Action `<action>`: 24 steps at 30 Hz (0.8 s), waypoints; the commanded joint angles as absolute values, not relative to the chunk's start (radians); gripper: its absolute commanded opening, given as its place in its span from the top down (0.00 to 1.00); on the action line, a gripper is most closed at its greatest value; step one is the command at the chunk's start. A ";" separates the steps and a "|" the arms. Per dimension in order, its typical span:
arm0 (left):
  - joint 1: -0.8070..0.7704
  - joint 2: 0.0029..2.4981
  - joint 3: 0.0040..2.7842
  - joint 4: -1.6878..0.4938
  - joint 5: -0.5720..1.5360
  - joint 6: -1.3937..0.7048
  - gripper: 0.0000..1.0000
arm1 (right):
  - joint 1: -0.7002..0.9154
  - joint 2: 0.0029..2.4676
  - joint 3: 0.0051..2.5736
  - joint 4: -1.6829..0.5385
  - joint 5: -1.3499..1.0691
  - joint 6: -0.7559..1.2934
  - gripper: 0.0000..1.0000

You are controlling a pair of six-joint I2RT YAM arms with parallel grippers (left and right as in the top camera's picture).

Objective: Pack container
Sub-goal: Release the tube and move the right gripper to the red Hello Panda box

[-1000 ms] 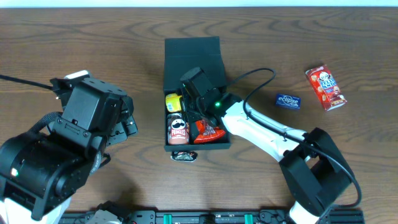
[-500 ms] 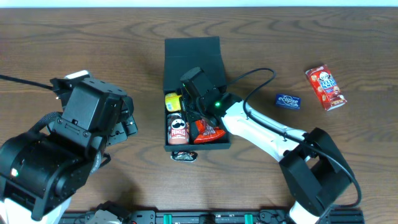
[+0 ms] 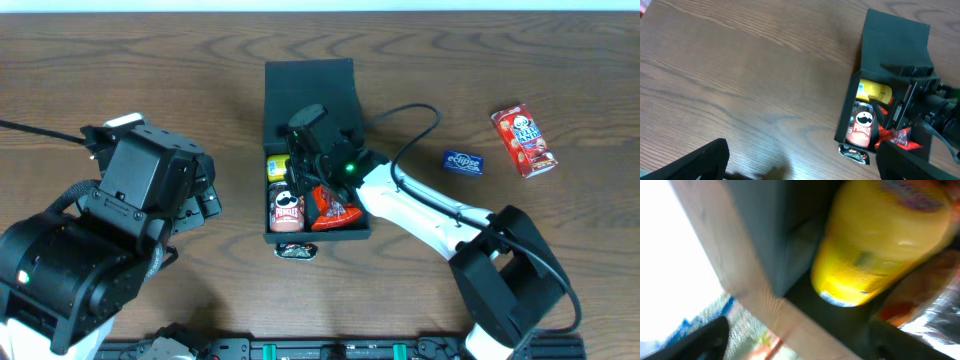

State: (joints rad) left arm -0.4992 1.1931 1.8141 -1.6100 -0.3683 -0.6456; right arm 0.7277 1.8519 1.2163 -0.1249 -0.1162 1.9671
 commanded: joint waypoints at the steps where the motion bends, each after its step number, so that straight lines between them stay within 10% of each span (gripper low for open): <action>1: -0.495 1.195 1.815 -1.663 -0.369 -0.627 0.05 | 0.714 1.837 1.230 -0.051 -0.132 1.779 0.01; 11: -0.495 1.194 1.815 -1.663 -0.403 -0.624 0.05 | 0.653 1.658 1.230 -0.061 -0.101 1.310 0.01; 24: -0.495 1.193 1.815 -1.664 -0.453 -0.624 0.05 | 0.654 1.200 1.230 -0.626 0.371 0.636 0.01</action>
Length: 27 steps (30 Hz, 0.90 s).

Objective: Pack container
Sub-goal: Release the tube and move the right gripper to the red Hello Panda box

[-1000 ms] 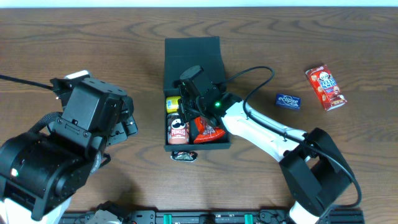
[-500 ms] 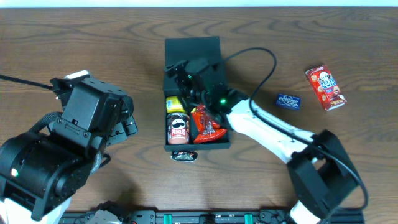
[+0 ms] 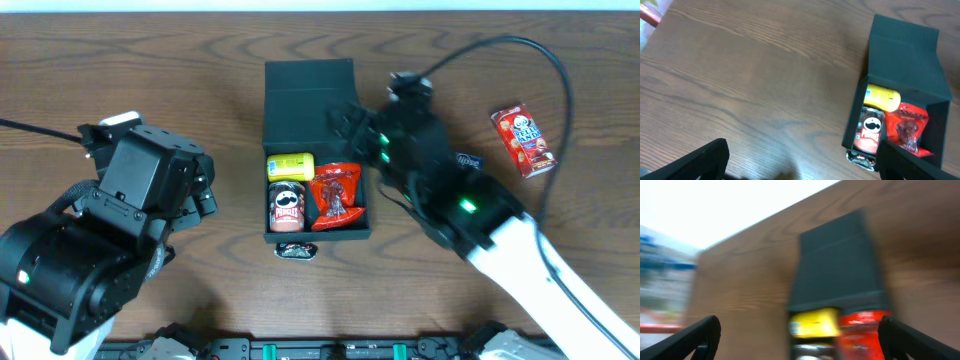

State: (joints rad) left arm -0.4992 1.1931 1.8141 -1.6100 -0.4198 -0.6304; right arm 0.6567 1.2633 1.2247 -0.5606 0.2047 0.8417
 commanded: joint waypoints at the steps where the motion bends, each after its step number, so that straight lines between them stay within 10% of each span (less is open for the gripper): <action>1: -0.495 1.193 1.815 -1.664 -0.452 -0.625 0.05 | 0.654 1.175 1.230 -0.670 0.406 0.593 0.01; 13: -0.495 1.195 1.815 -1.645 -0.410 -0.662 0.05 | 0.579 0.815 1.230 -1.127 0.531 0.342 0.01; 27: -0.495 1.195 1.815 -1.641 -0.373 -0.661 0.05 | -0.142 1.045 1.281 -1.158 -0.011 -0.094 0.01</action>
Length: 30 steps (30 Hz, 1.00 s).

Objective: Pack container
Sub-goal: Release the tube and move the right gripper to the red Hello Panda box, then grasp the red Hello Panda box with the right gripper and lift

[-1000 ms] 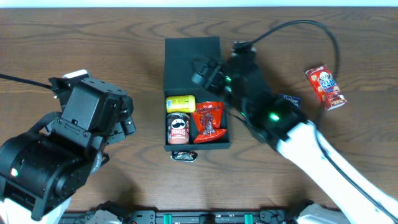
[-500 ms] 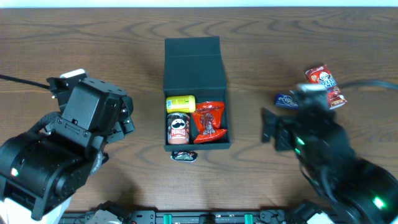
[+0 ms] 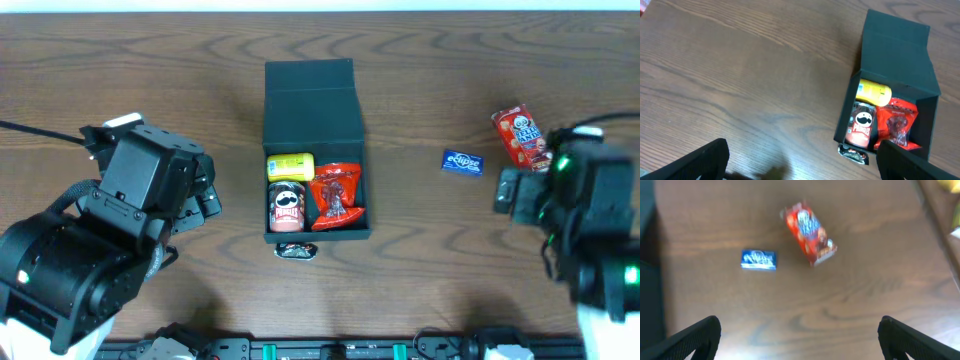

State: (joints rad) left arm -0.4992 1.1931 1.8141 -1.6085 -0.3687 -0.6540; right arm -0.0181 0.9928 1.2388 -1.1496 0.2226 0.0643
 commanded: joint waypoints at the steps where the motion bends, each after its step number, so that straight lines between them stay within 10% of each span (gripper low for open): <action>1: -0.495 1.195 1.815 -1.641 -0.374 -0.661 0.05 | -0.200 1.092 1.302 -1.164 -0.086 -0.156 0.01; 30: -0.495 1.293 1.814 -1.624 -0.376 -0.580 0.05 | -0.345 1.937 1.525 -0.989 0.241 -0.513 0.01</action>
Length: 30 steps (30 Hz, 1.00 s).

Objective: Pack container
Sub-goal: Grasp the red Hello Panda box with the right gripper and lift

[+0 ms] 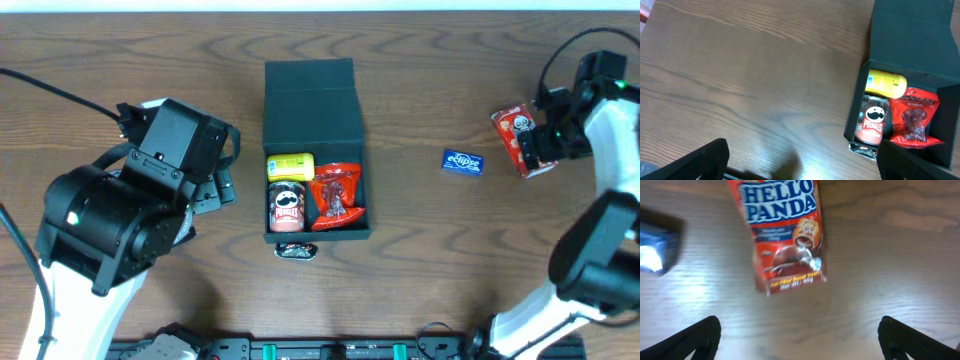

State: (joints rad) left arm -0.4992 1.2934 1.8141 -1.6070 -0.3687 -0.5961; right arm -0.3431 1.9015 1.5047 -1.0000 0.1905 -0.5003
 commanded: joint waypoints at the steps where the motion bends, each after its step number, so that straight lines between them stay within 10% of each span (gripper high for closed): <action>1: -0.495 1.293 1.814 -1.624 -0.376 -0.580 0.05 | -0.345 1.952 1.525 -0.978 0.241 -0.513 0.01; 30: -0.495 1.293 1.814 -1.610 -0.365 -0.609 0.05 | -0.319 2.095 1.525 -0.763 0.096 -0.533 0.01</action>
State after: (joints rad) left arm -0.4992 1.2934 1.8141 -1.6062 -0.3653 -0.6010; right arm -0.3248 2.0827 1.5063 -0.7700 0.1135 -0.5194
